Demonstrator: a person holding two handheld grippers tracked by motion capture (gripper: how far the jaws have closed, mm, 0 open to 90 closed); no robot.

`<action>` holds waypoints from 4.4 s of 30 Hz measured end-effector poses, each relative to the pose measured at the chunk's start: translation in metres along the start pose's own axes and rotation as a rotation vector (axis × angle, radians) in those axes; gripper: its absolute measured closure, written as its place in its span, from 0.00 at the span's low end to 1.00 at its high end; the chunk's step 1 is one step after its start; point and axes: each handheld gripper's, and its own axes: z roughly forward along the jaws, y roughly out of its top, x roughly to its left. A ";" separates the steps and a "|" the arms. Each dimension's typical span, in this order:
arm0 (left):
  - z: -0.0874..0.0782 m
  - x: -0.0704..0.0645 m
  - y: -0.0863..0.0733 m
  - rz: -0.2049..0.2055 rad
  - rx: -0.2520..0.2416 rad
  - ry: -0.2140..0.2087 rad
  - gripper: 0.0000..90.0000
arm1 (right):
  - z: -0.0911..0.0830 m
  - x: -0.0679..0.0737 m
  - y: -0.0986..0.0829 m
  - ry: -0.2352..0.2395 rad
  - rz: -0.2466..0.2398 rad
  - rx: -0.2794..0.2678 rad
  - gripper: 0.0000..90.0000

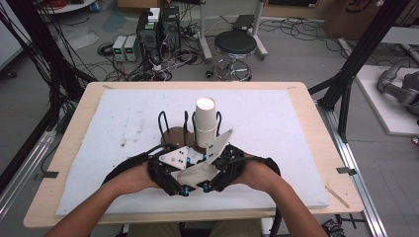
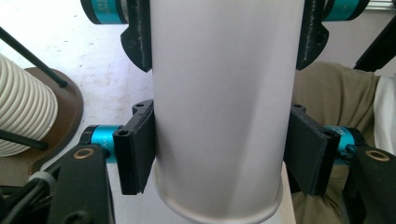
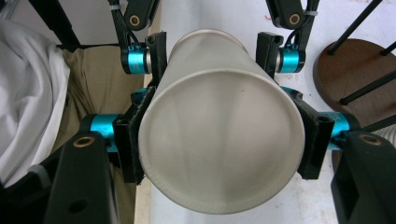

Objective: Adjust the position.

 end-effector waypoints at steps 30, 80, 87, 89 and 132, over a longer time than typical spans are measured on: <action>-0.007 -0.004 -0.049 -0.170 -0.413 0.058 0.19 | -0.019 -0.001 -0.038 -0.005 0.118 -0.203 0.39; -0.002 -0.013 -0.056 -0.177 -0.714 0.037 0.25 | -0.002 0.009 -0.064 0.047 0.202 -0.607 0.39; -0.001 -0.013 -0.056 -0.166 -0.704 0.026 0.31 | -0.002 0.009 -0.066 0.051 0.209 -0.591 0.40; -0.002 -0.013 -0.056 -0.160 -0.691 0.025 0.31 | -0.002 0.009 -0.066 0.047 0.206 -0.581 0.40; -0.042 0.004 0.003 -0.063 -0.053 0.080 0.37 | -0.012 0.014 -0.002 -0.187 0.020 -0.072 0.24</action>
